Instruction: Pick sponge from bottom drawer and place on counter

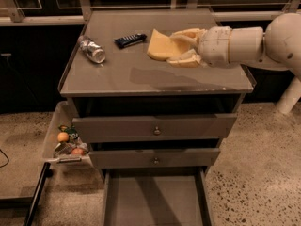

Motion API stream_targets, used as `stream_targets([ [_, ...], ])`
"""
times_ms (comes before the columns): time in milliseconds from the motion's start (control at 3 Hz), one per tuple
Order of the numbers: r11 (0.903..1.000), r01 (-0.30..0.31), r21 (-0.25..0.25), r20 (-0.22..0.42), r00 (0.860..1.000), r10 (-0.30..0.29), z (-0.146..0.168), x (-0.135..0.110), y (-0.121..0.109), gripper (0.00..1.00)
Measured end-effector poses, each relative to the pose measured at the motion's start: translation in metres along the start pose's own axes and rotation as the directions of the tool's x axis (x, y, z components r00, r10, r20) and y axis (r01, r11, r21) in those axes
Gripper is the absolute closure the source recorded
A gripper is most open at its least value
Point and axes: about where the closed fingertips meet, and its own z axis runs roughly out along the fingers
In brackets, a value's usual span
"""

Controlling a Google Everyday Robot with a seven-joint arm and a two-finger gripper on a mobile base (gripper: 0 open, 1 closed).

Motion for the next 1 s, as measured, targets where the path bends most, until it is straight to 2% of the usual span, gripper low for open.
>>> stream_targets([
  [333, 0.9976, -0.068, 0.014, 0.01, 0.998, 0.068, 0.022, 0.008, -0.023, 1.0],
  [667, 0.992, -0.126, -0.01, -0.033, 0.992, 0.125, 0.039, 0.022, -0.029, 1.0],
  [1000, 0.9811, -0.188, -0.047, -0.094, 0.979, 0.183, 0.048, 0.044, -0.027, 1.0],
])
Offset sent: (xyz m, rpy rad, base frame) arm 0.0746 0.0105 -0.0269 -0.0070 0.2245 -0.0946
